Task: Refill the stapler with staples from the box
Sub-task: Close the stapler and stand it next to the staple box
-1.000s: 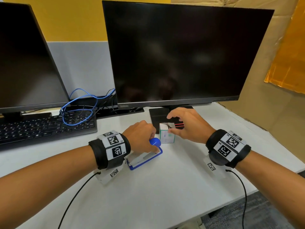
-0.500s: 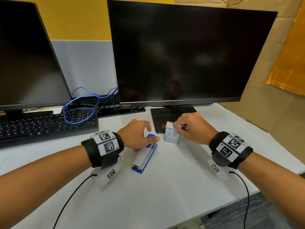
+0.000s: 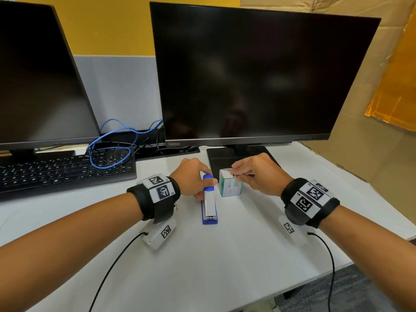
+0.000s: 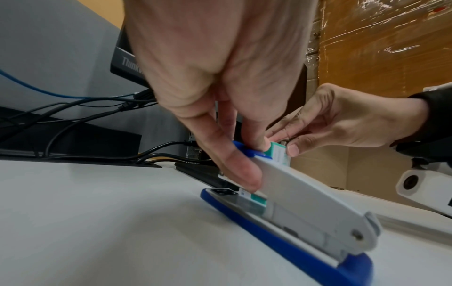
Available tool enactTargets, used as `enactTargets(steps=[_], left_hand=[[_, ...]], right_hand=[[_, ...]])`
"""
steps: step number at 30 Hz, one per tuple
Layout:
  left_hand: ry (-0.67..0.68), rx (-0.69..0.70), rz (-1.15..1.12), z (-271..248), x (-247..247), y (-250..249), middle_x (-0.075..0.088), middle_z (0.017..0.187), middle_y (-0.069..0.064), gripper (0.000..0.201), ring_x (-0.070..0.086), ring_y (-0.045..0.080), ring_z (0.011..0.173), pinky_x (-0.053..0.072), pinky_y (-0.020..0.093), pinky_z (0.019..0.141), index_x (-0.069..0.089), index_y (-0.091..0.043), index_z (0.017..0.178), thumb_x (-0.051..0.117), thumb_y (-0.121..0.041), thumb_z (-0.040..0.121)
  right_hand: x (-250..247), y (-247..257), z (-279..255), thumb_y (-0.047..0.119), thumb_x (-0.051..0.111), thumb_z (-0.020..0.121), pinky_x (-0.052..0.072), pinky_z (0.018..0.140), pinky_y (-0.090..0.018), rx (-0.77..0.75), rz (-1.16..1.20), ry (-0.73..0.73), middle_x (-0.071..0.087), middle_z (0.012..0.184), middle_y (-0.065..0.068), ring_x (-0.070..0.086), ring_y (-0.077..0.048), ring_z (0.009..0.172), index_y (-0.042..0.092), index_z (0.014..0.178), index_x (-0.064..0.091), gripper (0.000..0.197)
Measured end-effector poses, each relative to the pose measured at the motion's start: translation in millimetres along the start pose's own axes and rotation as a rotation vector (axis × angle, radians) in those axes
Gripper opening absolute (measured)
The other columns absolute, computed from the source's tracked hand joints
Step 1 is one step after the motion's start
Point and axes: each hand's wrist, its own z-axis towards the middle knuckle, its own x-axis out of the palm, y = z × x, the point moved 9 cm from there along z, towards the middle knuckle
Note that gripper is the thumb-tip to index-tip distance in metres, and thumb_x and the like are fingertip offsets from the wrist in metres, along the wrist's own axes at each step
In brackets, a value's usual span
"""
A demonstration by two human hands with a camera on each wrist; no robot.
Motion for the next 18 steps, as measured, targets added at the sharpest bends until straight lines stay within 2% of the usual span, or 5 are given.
enactTargets(steps=[2,5,8,14,18], left_hand=[[0.001,-0.001,-0.021,5,3,1,0.065,0.126,0.014,0.044,0.065,0.013,0.072,0.057,0.022,0.068,0.06,-0.014,0.126,0.062,-0.037,0.089],[0.0,0.004,-0.03,9,6,0,0.067,0.124,0.014,0.046,0.066,0.014,0.075,0.059,0.026,0.074,0.059,-0.013,0.127,0.062,-0.039,0.089],[-0.004,0.003,-0.037,12,8,-1,0.067,0.124,0.014,0.048,0.067,0.014,0.076,0.057,0.023,0.068,0.059,-0.012,0.127,0.061,-0.04,0.088],[-0.014,-0.028,-0.066,11,9,2,0.066,0.124,0.015,0.049,0.074,0.022,0.086,0.059,0.027,0.071,0.059,-0.011,0.125,0.063,-0.041,0.087],[-0.022,-0.026,-0.055,9,8,1,0.065,0.125,0.015,0.049,0.07,0.018,0.081,0.058,0.024,0.068,0.06,-0.012,0.125,0.063,-0.042,0.086]], right_hand=[[-1,-1,1,0.017,0.061,0.092,0.049,0.089,-0.015,0.004,0.018,0.006,0.064,0.133,-0.006,0.059,-0.024,0.12,0.009,0.119,0.07,0.029],[-1,-2,3,0.017,0.063,0.091,0.047,0.091,-0.017,0.008,0.023,0.006,0.059,0.139,-0.006,0.057,-0.024,0.124,0.01,0.122,0.068,0.031],[1,-5,5,0.017,0.064,0.091,0.051,0.095,-0.026,0.025,0.027,0.011,0.056,0.142,-0.007,0.057,-0.025,0.125,0.011,0.123,0.067,0.033],[0,-4,6,0.018,0.064,0.091,0.052,0.093,-0.026,0.034,0.016,0.008,0.057,0.141,-0.007,0.057,-0.024,0.125,0.01,0.124,0.067,0.034],[0,-3,5,0.02,0.064,0.091,0.052,0.093,-0.027,0.044,0.012,0.016,0.057,0.141,-0.007,0.058,-0.025,0.124,0.011,0.124,0.066,0.035]])
